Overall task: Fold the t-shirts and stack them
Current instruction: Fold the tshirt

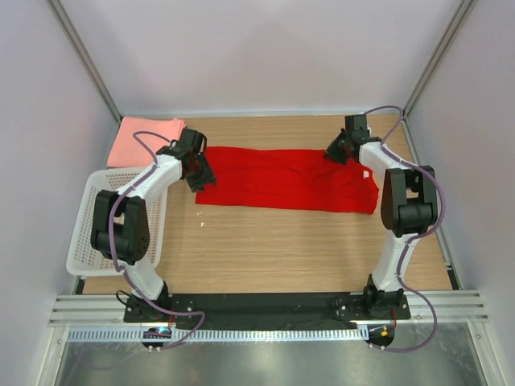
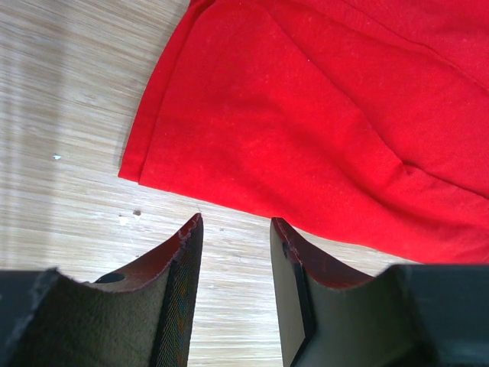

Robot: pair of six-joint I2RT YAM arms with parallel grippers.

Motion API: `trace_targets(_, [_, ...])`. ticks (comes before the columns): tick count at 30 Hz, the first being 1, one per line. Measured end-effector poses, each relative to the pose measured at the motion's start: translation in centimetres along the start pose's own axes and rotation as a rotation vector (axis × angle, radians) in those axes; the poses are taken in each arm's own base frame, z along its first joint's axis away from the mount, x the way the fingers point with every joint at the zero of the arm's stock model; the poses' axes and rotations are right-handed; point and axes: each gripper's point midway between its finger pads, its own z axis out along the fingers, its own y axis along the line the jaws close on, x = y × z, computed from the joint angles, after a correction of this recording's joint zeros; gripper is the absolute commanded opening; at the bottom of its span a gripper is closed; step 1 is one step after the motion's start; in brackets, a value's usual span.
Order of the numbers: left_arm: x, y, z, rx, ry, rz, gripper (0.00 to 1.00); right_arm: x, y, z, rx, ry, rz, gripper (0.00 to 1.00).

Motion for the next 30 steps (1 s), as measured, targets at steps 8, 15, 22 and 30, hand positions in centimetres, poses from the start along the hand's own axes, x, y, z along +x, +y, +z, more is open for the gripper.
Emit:
trace_targets(8, [0.0, 0.0, 0.0, -0.002, -0.002, -0.001, 0.42, 0.6, 2.1, 2.3, -0.125, 0.024, 0.016, 0.01])
trace_targets(15, [-0.1, 0.1, 0.0, -0.005, -0.005, -0.003, 0.42, 1.3, 4.6, 3.3, -0.222, 0.045, -0.001, 0.33])
trace_targets(22, [0.5, 0.2, 0.2, -0.047, -0.029, 0.043, 0.43, 1.4, 1.6, 1.2, -0.067, 0.075, 0.024, 0.49])
trace_targets(30, [2.9, 1.2, 1.6, -0.105, 0.01, 0.087, 0.42, 0.5, -6.9, -7.7, 0.197, -0.004, 0.114, 0.43])
